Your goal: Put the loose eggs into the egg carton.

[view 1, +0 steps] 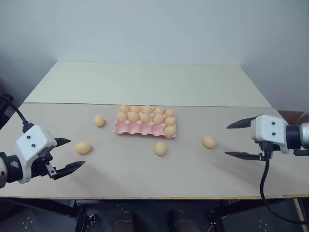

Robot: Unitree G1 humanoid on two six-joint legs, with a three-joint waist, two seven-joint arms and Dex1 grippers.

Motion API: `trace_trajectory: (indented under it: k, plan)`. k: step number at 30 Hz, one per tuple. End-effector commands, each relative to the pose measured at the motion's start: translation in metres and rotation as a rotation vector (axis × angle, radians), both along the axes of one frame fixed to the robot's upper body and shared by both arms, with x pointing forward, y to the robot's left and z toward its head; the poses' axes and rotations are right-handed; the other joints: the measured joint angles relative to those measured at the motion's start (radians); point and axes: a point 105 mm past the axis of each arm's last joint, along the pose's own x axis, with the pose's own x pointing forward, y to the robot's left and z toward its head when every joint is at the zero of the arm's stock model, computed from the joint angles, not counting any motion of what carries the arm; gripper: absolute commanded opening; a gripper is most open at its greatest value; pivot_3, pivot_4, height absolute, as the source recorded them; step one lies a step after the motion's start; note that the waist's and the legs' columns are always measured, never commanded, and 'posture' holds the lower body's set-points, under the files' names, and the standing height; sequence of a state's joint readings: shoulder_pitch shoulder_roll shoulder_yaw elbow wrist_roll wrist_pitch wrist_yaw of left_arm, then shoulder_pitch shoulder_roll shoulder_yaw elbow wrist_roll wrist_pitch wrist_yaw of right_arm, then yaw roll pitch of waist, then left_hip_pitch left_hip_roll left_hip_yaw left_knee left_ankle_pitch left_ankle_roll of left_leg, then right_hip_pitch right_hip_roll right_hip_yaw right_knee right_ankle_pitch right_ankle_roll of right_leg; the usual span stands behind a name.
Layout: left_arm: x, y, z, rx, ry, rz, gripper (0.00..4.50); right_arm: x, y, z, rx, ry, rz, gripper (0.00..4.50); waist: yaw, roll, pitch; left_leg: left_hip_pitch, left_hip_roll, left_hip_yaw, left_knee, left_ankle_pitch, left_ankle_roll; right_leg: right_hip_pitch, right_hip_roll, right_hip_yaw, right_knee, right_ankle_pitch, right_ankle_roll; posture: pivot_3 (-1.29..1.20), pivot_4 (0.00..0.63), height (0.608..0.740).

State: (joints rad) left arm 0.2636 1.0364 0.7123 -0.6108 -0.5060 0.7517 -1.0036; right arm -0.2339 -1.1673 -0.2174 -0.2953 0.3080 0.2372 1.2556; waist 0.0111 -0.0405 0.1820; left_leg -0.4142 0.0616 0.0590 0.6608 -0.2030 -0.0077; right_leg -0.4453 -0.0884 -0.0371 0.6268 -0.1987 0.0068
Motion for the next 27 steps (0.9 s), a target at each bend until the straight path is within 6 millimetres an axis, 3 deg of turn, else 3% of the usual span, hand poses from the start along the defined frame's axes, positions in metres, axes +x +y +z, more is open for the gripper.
trace_trajectory:
  k: [1, 9, 18, 22, 27]
  plan:
    - [0.002, 0.002, 0.014, 0.007, -0.049, 0.012, 4.46, -0.002, 0.002, 0.013, -0.003, -0.059, 0.014, 4.50, 0.000, 0.000, 0.000, 0.000, 0.000, 0.000, 0.000, 0.000, 0.000, 0.000, 0.000, 0.000, 0.000, 0.000, 0.000, 0.00, 0.150, 0.740]
    - [0.007, 0.002, 0.013, 0.031, -0.060, 0.026, 4.46, -0.003, 0.000, 0.013, -0.004, -0.053, 0.009, 4.50, -0.001, 0.000, 0.000, 0.000, 0.000, 0.000, 0.000, 0.001, 0.002, 0.000, 0.000, 0.000, 0.000, 0.000, 0.000, 0.00, 0.150, 0.740]
    - [0.008, -0.014, 0.008, -0.001, -0.048, -0.044, 4.46, -0.001, -0.004, 0.010, 0.031, -0.031, -0.016, 4.50, 0.000, 0.000, 0.000, 0.000, 0.000, 0.000, 0.000, 0.001, 0.001, 0.000, 0.000, 0.000, 0.000, 0.000, 0.000, 0.00, 0.150, 0.740]
    - [0.009, -0.020, 0.011, -0.028, -0.042, -0.086, 4.46, 0.009, 0.001, 0.006, 0.081, -0.025, -0.044, 4.50, -0.001, 0.000, 0.000, 0.000, 0.000, 0.000, 0.000, 0.001, 0.002, 0.000, 0.000, 0.000, 0.000, 0.000, 0.000, 0.00, 0.150, 0.740]
    - [0.010, -0.037, 0.012, -0.081, -0.034, -0.168, 4.46, 0.036, 0.000, -0.012, 0.134, 0.017, -0.152, 4.50, -0.003, 0.000, 0.000, 0.003, 0.000, 0.000, 0.000, 0.001, 0.002, 0.003, 0.000, 0.000, 0.000, 0.000, 0.000, 0.00, 0.150, 0.740]
